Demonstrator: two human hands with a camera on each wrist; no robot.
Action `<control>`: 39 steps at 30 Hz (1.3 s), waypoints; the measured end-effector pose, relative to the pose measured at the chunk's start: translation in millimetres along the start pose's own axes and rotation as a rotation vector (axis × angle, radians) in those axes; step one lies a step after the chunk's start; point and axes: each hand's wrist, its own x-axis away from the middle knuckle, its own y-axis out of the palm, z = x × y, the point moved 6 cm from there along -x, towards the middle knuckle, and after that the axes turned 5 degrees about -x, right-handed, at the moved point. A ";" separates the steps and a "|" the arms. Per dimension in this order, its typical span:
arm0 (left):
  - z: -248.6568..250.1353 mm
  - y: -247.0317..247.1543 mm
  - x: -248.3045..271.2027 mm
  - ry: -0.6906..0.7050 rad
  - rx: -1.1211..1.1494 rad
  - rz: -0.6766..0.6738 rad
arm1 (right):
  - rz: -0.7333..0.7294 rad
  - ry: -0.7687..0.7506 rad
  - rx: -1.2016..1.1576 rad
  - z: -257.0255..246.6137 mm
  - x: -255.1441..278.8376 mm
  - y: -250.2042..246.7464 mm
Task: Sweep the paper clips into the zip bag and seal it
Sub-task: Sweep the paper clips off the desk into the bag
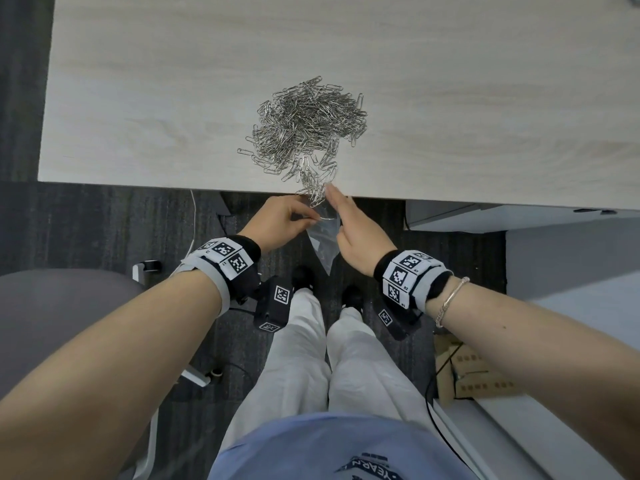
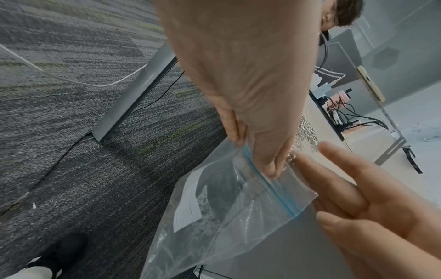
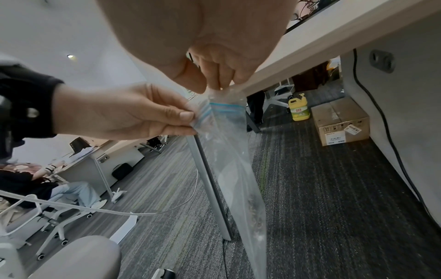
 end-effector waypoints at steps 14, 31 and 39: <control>-1.4 -2.9 0.8 0.032 -0.001 0.015 | -0.012 -0.210 0.186 -32.5 -36.6 -27.0; -2.4 -3.3 -2.1 0.046 -0.032 -0.008 | -0.142 -0.179 0.161 -17.1 -23.5 -22.6; -0.5 -3.8 -1.0 0.040 -0.045 -0.007 | 0.148 -0.145 0.045 -12.8 -36.8 -46.6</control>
